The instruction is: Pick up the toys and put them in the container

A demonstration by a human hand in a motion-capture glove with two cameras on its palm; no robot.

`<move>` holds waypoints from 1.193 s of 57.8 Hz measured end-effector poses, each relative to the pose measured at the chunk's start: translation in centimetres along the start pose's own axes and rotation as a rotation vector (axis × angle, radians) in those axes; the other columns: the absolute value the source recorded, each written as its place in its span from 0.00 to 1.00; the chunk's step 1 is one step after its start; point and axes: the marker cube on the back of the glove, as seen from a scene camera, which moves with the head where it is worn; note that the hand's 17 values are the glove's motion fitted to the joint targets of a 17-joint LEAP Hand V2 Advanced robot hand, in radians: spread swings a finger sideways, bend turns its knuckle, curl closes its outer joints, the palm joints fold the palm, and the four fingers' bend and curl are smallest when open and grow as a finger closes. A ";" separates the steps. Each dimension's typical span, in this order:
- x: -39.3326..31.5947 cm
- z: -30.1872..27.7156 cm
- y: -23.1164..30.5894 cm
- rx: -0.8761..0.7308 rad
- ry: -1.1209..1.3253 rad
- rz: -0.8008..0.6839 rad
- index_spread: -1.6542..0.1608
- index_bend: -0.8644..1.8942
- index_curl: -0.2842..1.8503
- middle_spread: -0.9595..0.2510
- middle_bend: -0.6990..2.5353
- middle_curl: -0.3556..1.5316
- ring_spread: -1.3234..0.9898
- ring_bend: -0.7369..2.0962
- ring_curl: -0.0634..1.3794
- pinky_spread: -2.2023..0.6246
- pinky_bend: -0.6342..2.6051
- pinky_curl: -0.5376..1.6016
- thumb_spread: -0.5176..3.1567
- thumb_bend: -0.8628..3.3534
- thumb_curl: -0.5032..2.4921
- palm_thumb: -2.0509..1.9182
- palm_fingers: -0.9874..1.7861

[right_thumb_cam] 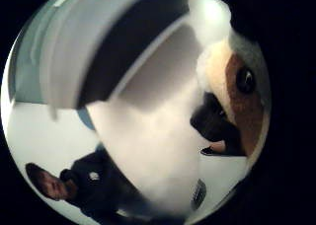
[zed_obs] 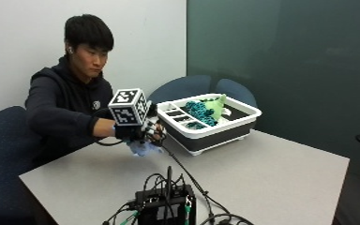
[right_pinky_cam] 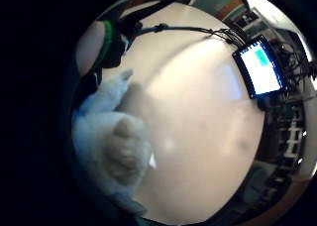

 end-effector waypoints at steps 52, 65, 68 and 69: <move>-32.0 -6.6 -14.8 0.066 -0.242 -0.189 0.76 0.43 0.48 0.71 0.59 0.56 0.39 0.57 0.31 0.72 0.33 0.40 0.51 0.23 0.35 0.65 0.58; -29.1 -4.6 -14.9 -0.028 -0.128 -0.066 0.79 0.42 0.51 0.72 0.48 0.50 0.45 0.50 0.30 0.76 0.39 0.44 0.49 0.19 0.31 0.56 0.40; -27.9 -5.8 -14.4 0.019 -0.160 -0.060 0.79 0.42 0.49 0.73 0.45 0.48 0.46 0.49 0.28 0.76 0.40 0.44 0.48 0.19 0.30 0.55 0.40; -27.6 -6.1 -14.2 0.027 -0.172 -0.057 0.79 0.41 0.49 0.73 0.45 0.47 0.46 0.49 0.28 0.76 0.40 0.44 0.48 0.19 0.30 0.54 0.40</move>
